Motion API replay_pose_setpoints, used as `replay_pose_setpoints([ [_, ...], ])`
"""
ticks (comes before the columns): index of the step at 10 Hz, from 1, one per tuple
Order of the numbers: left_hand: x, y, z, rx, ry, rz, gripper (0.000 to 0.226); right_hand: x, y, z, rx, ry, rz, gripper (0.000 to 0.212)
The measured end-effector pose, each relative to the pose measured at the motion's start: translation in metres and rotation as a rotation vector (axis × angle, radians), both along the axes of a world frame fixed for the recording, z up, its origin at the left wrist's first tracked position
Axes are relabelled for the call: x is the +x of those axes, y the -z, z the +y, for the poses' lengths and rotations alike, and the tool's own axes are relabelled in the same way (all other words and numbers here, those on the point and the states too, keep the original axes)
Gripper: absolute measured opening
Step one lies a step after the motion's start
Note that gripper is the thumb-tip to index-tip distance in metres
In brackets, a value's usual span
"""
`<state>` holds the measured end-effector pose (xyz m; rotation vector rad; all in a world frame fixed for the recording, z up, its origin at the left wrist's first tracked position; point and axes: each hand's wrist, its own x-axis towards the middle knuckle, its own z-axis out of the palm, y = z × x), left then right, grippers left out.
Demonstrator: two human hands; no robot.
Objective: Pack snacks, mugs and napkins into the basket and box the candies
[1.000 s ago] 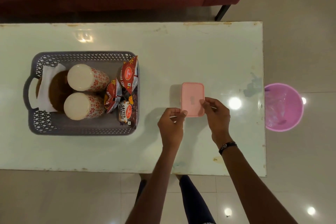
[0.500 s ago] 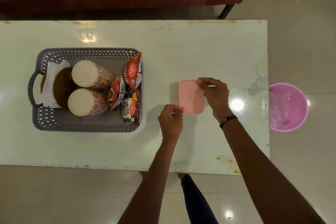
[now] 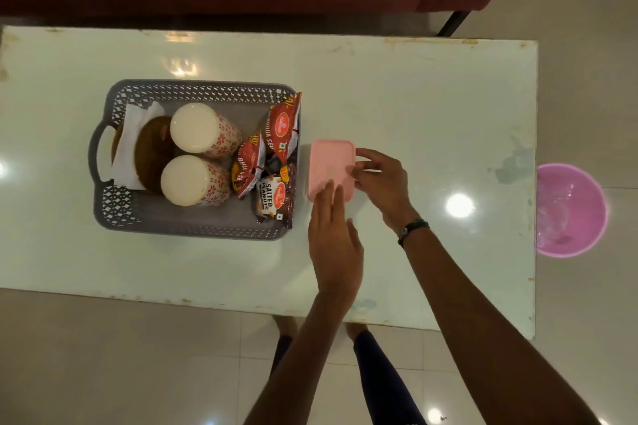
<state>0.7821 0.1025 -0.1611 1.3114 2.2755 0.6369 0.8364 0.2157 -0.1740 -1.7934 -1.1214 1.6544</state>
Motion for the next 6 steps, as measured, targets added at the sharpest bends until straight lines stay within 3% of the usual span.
replay_pose_setpoints([
  [2,-0.015,0.010,-0.003,-0.088,0.126,0.119,0.061,-0.024,0.000,0.000,0.066,-0.016,-0.088,0.038],
  [4,-0.019,0.005,-0.001,-0.135,0.166,0.095,0.064,-0.023,-0.001,-0.001,0.042,-0.054,-0.084,0.037],
  [6,-0.038,-0.021,-0.007,-0.051,0.360,0.043,0.059,-0.019,-0.027,-0.010,0.000,-0.076,-0.091,0.056],
])
